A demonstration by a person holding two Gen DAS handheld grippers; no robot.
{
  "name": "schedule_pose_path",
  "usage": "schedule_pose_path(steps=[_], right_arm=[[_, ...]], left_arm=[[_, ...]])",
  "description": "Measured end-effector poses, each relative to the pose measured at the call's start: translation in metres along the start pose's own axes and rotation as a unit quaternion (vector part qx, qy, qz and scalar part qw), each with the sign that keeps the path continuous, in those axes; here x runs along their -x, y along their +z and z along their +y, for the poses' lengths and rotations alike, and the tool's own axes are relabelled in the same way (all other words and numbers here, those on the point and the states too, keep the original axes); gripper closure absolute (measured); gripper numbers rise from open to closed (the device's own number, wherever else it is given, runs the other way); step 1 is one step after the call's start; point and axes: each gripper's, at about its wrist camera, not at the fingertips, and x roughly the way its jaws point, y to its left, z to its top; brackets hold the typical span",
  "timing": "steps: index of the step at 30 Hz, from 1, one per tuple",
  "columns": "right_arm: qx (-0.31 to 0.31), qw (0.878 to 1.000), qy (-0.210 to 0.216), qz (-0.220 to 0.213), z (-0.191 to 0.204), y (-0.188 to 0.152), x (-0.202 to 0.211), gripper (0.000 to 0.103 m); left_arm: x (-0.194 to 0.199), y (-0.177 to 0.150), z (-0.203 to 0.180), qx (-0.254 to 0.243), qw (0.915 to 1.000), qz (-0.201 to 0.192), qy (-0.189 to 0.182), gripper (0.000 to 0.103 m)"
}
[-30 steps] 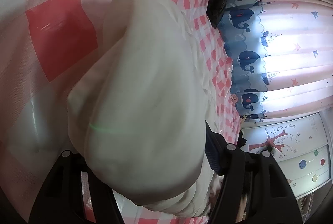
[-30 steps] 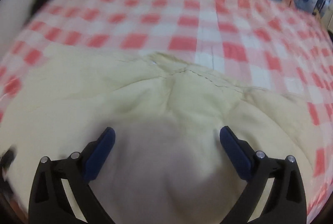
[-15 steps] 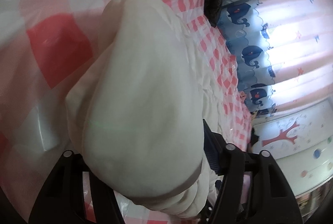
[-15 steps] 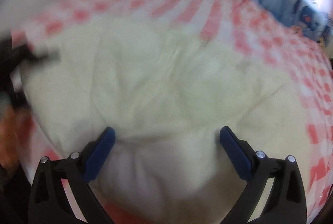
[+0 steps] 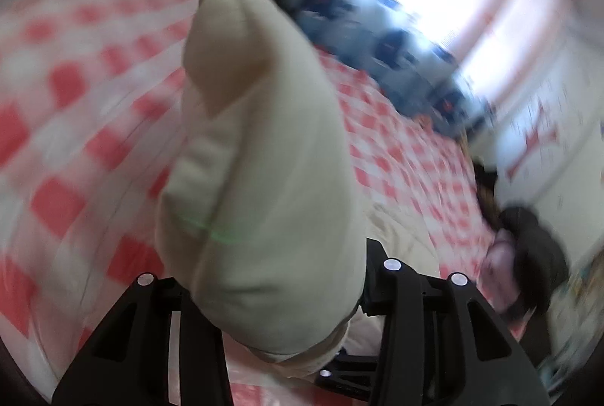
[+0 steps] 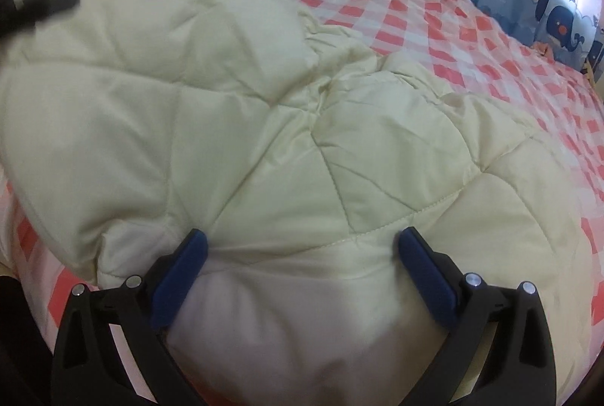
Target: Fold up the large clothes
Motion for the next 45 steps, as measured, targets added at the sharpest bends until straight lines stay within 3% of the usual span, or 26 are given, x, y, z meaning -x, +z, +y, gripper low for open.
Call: schedule_pose_path(steps=[3, 5, 8, 10, 11, 12, 15, 19, 20, 22, 25, 27, 28, 29, 31, 33, 34, 37, 39, 40, 41, 42, 45], right_arm=[[-0.024, 0.998, 0.058, 0.022, -0.023, 0.004, 0.013, 0.006], [-0.102, 0.984, 0.145, -0.003, -0.061, -0.004, 0.037, 0.006], [-0.256, 0.924, 0.280, -0.050, -0.138, -0.033, 0.062, 0.006], [-0.348, 0.864, 0.358, -0.072, -0.188, -0.057, 0.068, 0.006], [-0.382, 0.837, 0.382, -0.082, -0.211, -0.070, 0.069, 0.006], [-0.399, 0.823, 0.394, -0.089, -0.226, -0.077, 0.071, 0.006], [-0.459, 0.762, 0.442, -0.120, -0.275, -0.109, 0.073, 0.006], [-0.483, 0.733, 0.459, -0.138, -0.311, -0.121, 0.076, 0.006], [-0.484, 0.734, 0.456, -0.139, -0.318, -0.120, 0.078, 0.006], [-0.475, 0.748, 0.441, -0.140, -0.326, -0.116, 0.085, 0.006], [-0.435, 0.801, 0.385, -0.145, -0.328, -0.100, 0.104, 0.006], [-0.402, 0.834, 0.350, -0.144, -0.326, -0.082, 0.113, 0.006], [-0.374, 0.857, 0.326, -0.137, -0.319, -0.066, 0.118, 0.006], [-0.345, 0.879, 0.304, -0.126, -0.310, -0.051, 0.121, 0.006], [-0.289, 0.916, 0.255, -0.113, -0.290, -0.026, 0.128, 0.006], [-0.250, 0.933, 0.242, -0.090, -0.276, -0.005, 0.125, 0.006], [-0.226, 0.945, 0.229, -0.059, -0.267, 0.011, 0.116, 0.006], [-0.162, 0.975, 0.152, 0.021, -0.245, 0.029, 0.084, 0.006], [-0.145, 0.981, 0.109, 0.062, -0.242, 0.023, 0.064, 0.006], [-0.155, 0.979, 0.114, 0.073, -0.246, 0.016, 0.057, 0.006], [-0.171, 0.975, 0.122, 0.075, -0.252, 0.010, 0.055, 0.006], [-0.184, 0.972, 0.127, 0.070, -0.257, 0.003, 0.055, 0.006], [-0.212, 0.967, 0.125, 0.066, -0.268, -0.017, 0.053, 0.006]], left_arm=[[-0.001, 0.003, -0.052, -0.079, 0.9968, 0.011, 0.001, 0.064], [-0.007, -0.003, -0.084, -0.138, 0.9902, 0.018, 0.015, 0.064], [-0.023, -0.017, -0.126, -0.205, 0.9779, 0.030, 0.032, 0.064], [-0.034, -0.031, -0.152, -0.247, 0.9675, 0.037, 0.041, 0.064], [-0.040, -0.042, -0.166, -0.271, 0.9609, 0.041, 0.042, 0.064], [-0.047, -0.053, -0.180, -0.295, 0.9535, 0.046, 0.043, 0.064], [-0.073, -0.089, -0.221, -0.350, 0.9337, 0.066, 0.038, 0.064], [-0.112, -0.149, -0.258, -0.423, 0.9008, 0.088, 0.042, 0.063], [-0.117, -0.161, -0.264, -0.442, 0.8921, 0.081, 0.051, 0.062], [-0.120, -0.179, -0.274, -0.460, 0.8828, 0.070, 0.063, 0.058], [-0.117, -0.188, -0.271, -0.468, 0.8794, 0.061, 0.064, 0.045], [-0.115, -0.201, -0.280, -0.491, 0.8666, 0.057, 0.070, 0.038], [-0.116, -0.204, -0.281, -0.501, 0.8605, 0.056, 0.074, 0.035], [-0.116, -0.206, -0.288, -0.504, 0.8587, 0.056, 0.075, 0.034], [-0.117, -0.203, -0.288, -0.494, 0.8650, 0.054, 0.071, 0.034], [-0.116, -0.201, -0.287, -0.492, 0.8663, 0.055, 0.069, 0.034], [-0.114, -0.202, -0.287, -0.495, 0.8647, 0.055, 0.068, 0.034], [-0.104, -0.204, -0.284, -0.504, 0.8597, 0.058, 0.058, 0.034], [-0.096, -0.203, -0.282, -0.512, 0.8554, 0.063, 0.043, 0.034], [-0.084, -0.203, -0.279, -0.517, 0.8533, 0.062, 0.030, 0.034], [-0.073, -0.200, -0.275, -0.512, 0.8568, 0.059, 0.018, 0.034], [-0.061, -0.195, -0.272, -0.500, 0.8643, 0.055, 0.004, 0.034], [-0.027, -0.161, -0.254, -0.427, 0.9030, 0.033, -0.033, 0.034]])
